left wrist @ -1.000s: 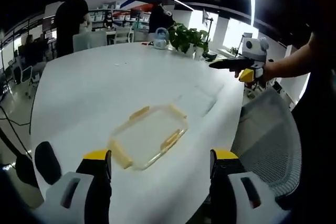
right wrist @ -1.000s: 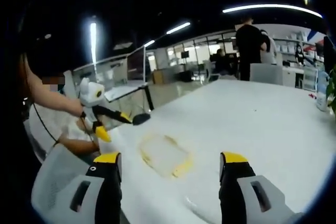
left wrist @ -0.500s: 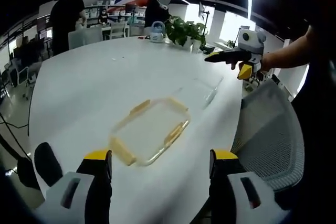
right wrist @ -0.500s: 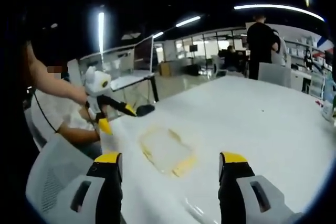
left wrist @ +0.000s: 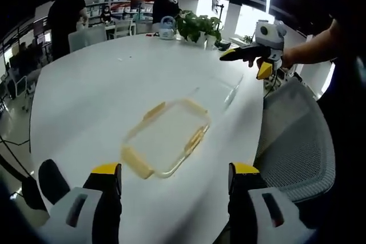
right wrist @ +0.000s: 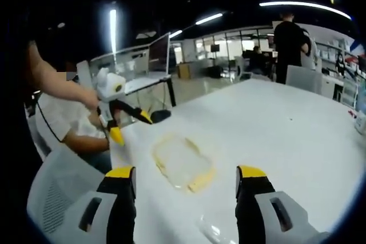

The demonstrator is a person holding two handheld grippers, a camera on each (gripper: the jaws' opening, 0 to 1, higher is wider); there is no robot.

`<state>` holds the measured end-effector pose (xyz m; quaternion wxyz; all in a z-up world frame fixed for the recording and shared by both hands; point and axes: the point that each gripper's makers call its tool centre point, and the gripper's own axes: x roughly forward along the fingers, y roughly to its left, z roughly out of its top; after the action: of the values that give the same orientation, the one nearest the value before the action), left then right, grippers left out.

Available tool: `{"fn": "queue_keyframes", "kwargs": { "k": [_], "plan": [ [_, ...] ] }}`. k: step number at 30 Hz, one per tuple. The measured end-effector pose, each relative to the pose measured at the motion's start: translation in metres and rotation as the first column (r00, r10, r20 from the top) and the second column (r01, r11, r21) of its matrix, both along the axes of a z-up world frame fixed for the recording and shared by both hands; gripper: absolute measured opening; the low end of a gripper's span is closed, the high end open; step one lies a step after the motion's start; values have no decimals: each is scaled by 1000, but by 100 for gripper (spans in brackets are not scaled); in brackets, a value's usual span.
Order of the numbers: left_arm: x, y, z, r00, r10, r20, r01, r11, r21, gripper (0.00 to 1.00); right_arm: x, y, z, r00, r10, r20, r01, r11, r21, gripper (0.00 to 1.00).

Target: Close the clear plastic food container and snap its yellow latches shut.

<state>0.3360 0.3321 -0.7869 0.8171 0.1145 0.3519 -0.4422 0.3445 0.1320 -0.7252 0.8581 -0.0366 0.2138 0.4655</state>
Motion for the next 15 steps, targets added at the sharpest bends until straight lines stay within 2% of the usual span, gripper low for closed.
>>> {"fn": "queue_keyframes", "kwargs": {
  "k": [15],
  "plan": [
    [2,2,-17,994,-105,-14,106,990,95,75,4,6,-9,998,57,-6,-58,997,-46,69]
  ]
}}
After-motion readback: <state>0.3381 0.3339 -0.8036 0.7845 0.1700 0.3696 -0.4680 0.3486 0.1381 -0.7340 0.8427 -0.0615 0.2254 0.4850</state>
